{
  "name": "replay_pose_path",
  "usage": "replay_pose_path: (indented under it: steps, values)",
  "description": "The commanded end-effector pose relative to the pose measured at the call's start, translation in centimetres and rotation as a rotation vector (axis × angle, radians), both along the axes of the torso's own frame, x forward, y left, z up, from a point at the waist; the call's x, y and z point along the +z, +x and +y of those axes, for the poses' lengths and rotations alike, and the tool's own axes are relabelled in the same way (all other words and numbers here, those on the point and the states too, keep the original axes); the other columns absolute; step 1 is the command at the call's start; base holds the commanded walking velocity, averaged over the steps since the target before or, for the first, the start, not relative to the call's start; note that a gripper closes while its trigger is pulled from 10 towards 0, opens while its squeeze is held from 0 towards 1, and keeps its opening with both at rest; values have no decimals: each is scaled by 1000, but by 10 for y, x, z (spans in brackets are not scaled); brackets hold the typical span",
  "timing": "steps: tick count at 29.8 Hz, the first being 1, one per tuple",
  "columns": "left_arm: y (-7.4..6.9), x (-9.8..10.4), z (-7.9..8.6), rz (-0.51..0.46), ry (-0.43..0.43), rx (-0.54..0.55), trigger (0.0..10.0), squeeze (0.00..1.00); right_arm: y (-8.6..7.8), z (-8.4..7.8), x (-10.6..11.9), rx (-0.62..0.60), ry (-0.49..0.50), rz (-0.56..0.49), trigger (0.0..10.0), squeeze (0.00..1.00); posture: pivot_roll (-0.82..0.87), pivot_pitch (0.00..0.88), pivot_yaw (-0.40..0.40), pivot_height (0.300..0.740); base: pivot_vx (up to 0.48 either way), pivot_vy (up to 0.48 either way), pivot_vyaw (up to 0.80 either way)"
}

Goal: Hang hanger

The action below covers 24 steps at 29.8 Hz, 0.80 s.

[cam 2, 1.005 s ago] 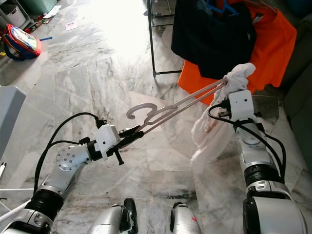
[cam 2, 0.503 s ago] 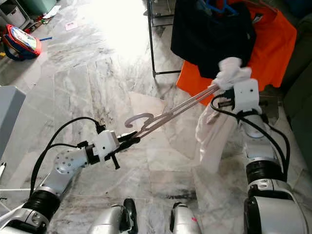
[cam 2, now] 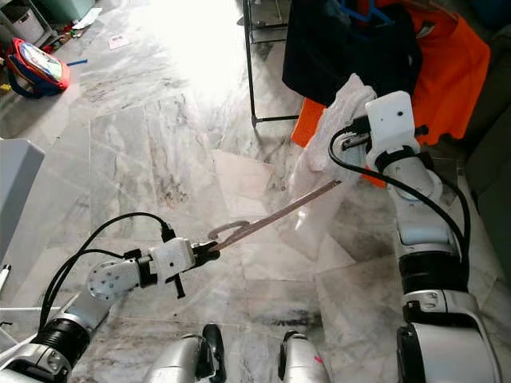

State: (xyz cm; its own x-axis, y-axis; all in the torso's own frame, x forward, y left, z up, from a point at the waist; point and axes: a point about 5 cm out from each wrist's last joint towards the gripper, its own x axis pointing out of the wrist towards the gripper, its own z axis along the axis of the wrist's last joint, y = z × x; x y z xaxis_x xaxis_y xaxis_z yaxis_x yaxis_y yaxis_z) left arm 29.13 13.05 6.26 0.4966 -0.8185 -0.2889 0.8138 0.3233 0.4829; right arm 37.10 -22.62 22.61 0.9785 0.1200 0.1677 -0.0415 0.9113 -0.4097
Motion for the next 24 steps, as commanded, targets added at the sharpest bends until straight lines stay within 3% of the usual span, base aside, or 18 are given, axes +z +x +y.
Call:
replay_pose_path:
  steps: [1, 3, 5, 6, 9, 11, 18, 24]
  values:
    - [-7, -9, 0, 32, 31, -29, 0, 0, -1, 7, 6, 19, -18, -20, 0, 0, -98, 250, 65, 740, 0, 0, 0]
    - [-7, -8, -1, 31, 21, -34, 0, 0, -1, 4, 2, 1, -15, -5, 0, 0, -95, 249, 66, 740, 0, 0, 0]
    - [-8, -6, -4, 21, -3, -54, 0, 0, 0, -6, -1, -84, 78, 7, 0, 0, -92, 249, 66, 740, 0, 0, 0]
    - [-8, -6, -4, 21, -3, -54, 0, 0, 0, -6, -1, -84, 78, 7, 0, 0, -92, 249, 66, 740, 0, 0, 0]
    - [-6, -2, -4, 19, -68, -24, 0, 0, 0, -16, -5, -162, 111, 25, 0, 0, -90, 249, 66, 740, 0, 0, 0]
    - [-4, 0, -2, 10, -71, -9, 0, 0, -3, -27, -2, -241, 139, -15, 0, 0, -84, 251, 67, 740, 0, 0, 0]
    - [2, 4, 8, -13, -89, 60, 0, 0, -13, -46, 3, -396, 126, -90, 0, 0, -85, 252, 72, 740, 0, 0, 0]
    - [9, 13, 7, -19, -179, 111, 0, 0, -23, -54, -3, -472, 141, -130, 0, 0, -93, 252, 77, 740, 0, 0, 0]
